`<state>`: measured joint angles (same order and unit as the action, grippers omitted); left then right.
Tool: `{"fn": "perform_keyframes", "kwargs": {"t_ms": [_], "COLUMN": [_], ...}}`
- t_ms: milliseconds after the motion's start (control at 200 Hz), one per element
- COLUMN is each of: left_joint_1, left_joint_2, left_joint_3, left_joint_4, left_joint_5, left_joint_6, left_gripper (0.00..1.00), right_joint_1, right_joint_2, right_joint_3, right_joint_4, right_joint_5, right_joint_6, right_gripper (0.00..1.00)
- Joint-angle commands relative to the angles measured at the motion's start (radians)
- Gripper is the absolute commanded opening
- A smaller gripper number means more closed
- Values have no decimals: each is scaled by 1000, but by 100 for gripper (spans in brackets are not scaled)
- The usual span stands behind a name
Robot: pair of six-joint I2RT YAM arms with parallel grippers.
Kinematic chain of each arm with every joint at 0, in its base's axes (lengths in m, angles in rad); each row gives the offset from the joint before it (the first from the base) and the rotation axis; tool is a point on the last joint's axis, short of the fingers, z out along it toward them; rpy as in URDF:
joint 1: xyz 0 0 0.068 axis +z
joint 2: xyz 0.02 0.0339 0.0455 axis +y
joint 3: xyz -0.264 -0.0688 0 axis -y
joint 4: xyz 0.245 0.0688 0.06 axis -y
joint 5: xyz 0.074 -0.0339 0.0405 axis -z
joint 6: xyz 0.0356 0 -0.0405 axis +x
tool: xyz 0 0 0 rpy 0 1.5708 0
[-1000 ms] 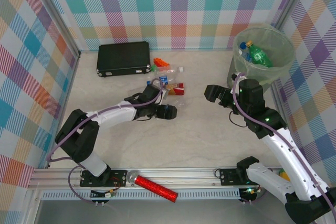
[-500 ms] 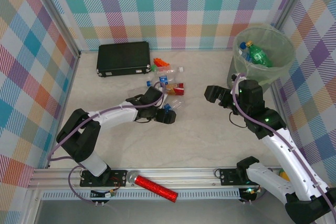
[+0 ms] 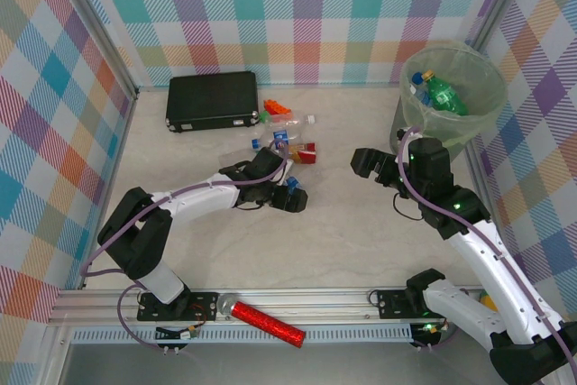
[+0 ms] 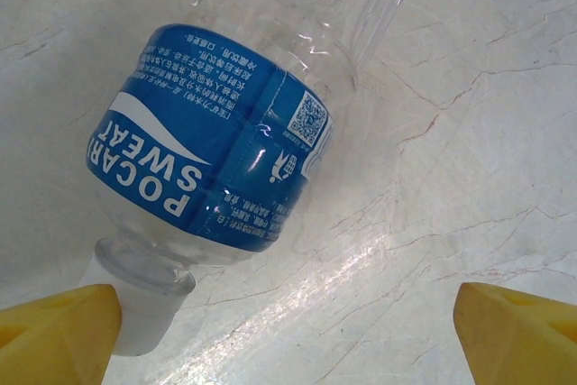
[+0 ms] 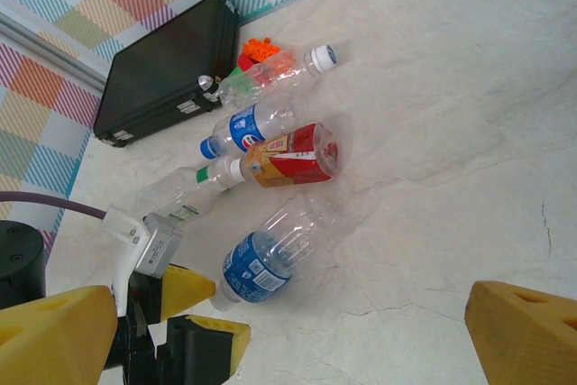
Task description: Put the plastic bottles in the bin
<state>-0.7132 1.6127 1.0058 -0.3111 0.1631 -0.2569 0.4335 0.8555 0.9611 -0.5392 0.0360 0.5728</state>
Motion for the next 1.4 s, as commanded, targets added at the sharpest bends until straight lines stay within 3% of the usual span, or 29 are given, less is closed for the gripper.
{"fn": "perform_keyframes", "kwargs": {"t_ms": [0,385,565,830,1195,1395], "left_joint_1": [-4,24,24,15,-13,-26], "left_joint_2": [-53,-14,43,66,97,111], "left_joint_3": [30,29,27,13,-4,-10], "left_joint_4": [-3,-29,0,15,13,-7], "left_joint_5": [-22,-121,-82,-9,-14,-31], "left_joint_6": [12,88,95,89,92,103], "left_gripper": [95,94,91,80,60,56], "right_joint_1": [10,11,12,13,15,14], "right_joint_2": [-1,8,5,-7,2,0], "right_joint_3": [-1,11,7,2,-7,-5], "right_joint_4": [21,13,11,8,15,15], "right_joint_5": [-10,-20,-19,-6,-16,-11], "right_joint_6": [8,6,8,6,22,21], "right_gripper": [99,99,99,99,99,99]}}
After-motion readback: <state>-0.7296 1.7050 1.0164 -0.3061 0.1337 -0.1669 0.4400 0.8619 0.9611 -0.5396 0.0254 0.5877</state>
